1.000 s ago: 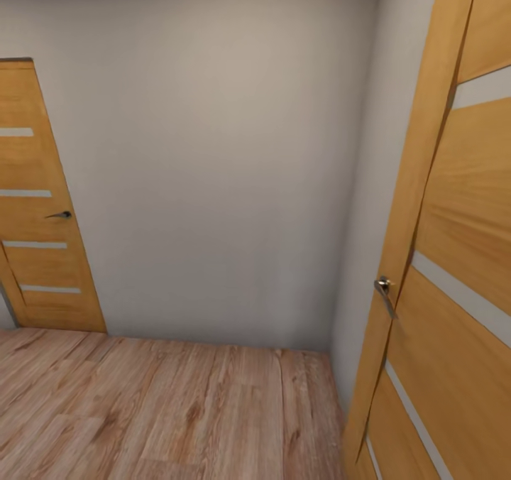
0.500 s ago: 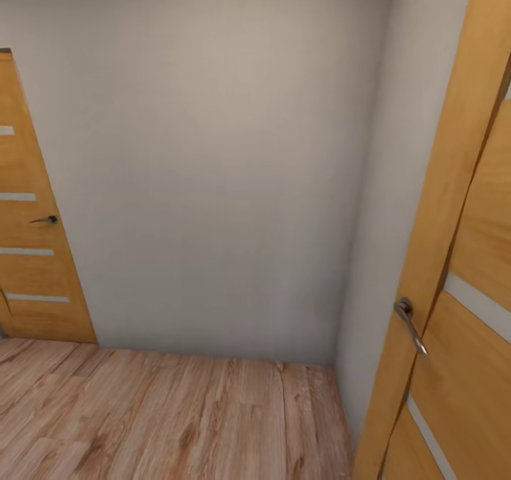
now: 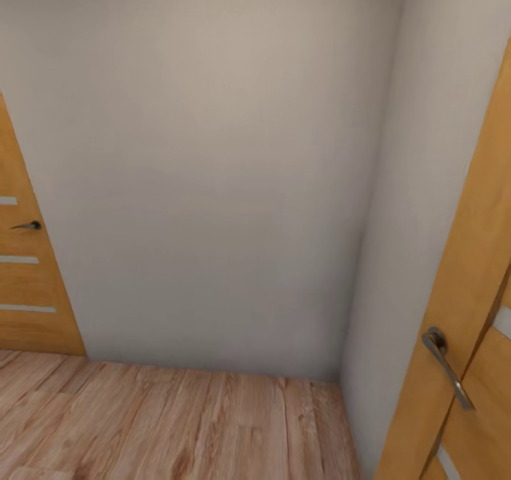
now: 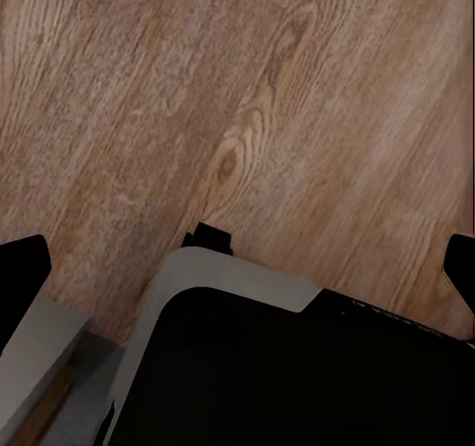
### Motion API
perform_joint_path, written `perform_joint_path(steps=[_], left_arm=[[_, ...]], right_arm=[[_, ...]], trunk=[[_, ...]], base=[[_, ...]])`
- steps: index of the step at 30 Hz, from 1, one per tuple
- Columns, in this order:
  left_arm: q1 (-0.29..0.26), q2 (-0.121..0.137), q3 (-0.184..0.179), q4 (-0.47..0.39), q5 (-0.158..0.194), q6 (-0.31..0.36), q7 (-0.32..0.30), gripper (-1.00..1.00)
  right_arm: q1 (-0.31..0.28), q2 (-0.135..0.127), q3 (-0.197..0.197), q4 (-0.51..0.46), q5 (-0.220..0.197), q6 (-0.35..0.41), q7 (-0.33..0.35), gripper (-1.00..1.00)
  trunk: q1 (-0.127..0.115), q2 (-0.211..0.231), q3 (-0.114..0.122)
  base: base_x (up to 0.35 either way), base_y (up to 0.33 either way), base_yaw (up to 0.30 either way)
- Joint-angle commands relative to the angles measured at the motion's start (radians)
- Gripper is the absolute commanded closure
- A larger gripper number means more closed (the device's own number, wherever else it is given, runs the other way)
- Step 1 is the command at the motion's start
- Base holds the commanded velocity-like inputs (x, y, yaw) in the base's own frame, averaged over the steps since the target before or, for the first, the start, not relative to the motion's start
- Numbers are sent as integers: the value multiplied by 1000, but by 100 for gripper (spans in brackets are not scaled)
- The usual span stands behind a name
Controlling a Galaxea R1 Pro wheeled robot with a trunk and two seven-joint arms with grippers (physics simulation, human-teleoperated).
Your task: Move the two storage containers from the living room to the garage. In the garage, place one container on the floor and stack the other container on top of it (either order is fine).
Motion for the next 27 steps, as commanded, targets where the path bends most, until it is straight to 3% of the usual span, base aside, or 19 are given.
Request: perform_joint_path(steps=[1,20,27], left_arm=[[-1,0,8,1,1,-3,-2,-100],[-1,0,8,1,1,-4,-2,-100],[-1,0,8,1,1,-6,-2,-100]], right_arm=[[-1,1,8,3,-7,-5,0,-100],[-1,7,8,3,-7,-5,0,-100],[-1,9,10,3,-6,-5,0,-100]], trunk=[[1,-1,-2],[1,-1,-2],[1,-1,-2]], base=[[321,0,0],[316,67,0],[66,11,3]])
